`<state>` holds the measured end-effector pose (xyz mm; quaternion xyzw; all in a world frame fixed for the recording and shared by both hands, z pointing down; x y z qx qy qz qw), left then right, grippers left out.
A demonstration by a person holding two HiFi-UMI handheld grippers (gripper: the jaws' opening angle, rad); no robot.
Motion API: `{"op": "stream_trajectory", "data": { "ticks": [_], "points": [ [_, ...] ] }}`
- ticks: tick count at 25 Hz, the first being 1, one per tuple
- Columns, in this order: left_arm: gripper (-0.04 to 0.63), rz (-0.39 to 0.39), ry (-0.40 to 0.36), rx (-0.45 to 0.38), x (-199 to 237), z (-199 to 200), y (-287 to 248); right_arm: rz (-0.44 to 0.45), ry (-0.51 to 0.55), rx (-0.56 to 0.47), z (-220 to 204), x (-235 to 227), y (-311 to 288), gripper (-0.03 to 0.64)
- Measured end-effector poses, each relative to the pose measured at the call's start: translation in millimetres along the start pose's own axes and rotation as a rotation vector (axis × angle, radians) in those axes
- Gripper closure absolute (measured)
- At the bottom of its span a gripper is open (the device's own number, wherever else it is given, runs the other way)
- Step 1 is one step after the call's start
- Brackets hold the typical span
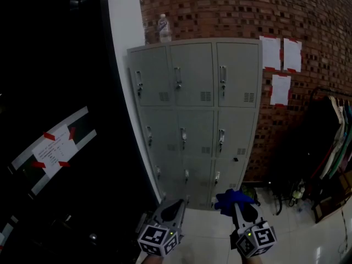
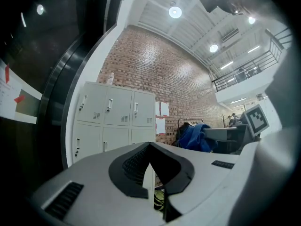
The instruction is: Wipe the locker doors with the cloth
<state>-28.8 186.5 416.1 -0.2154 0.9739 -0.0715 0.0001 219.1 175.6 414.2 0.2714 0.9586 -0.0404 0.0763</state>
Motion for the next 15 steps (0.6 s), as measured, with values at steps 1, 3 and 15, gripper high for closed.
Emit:
{"op": "stream_trajectory", "data": {
  "ticks": [1,3,15],
  "points": [
    [0.597,-0.009,-0.004,-0.005,0.4,0.5,2.3,-0.005,0.002,0.001,-1.2,3.0,0.7,0.522],
    [0.598,-0.029,-0.007,-0.006,-0.5,0.3,3.3,-0.009,-0.009,0.005,-3.4,6.1,1.7,0.522],
    [0.597,-0.064,0.009,0.029,0.5,-16.2,-2.9,-0.036,-0.001,0.042,-20.7,13.3,4.8,0.522]
  ]
}}
Point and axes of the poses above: the fingertips, and each gripper's own axes: y backward along the fingers, x to its left, z out of its top, the point moved 8 cm from there along y, backward along the fingers, and after that the axes turned 10 degrees about x, right-handed, at the moved point
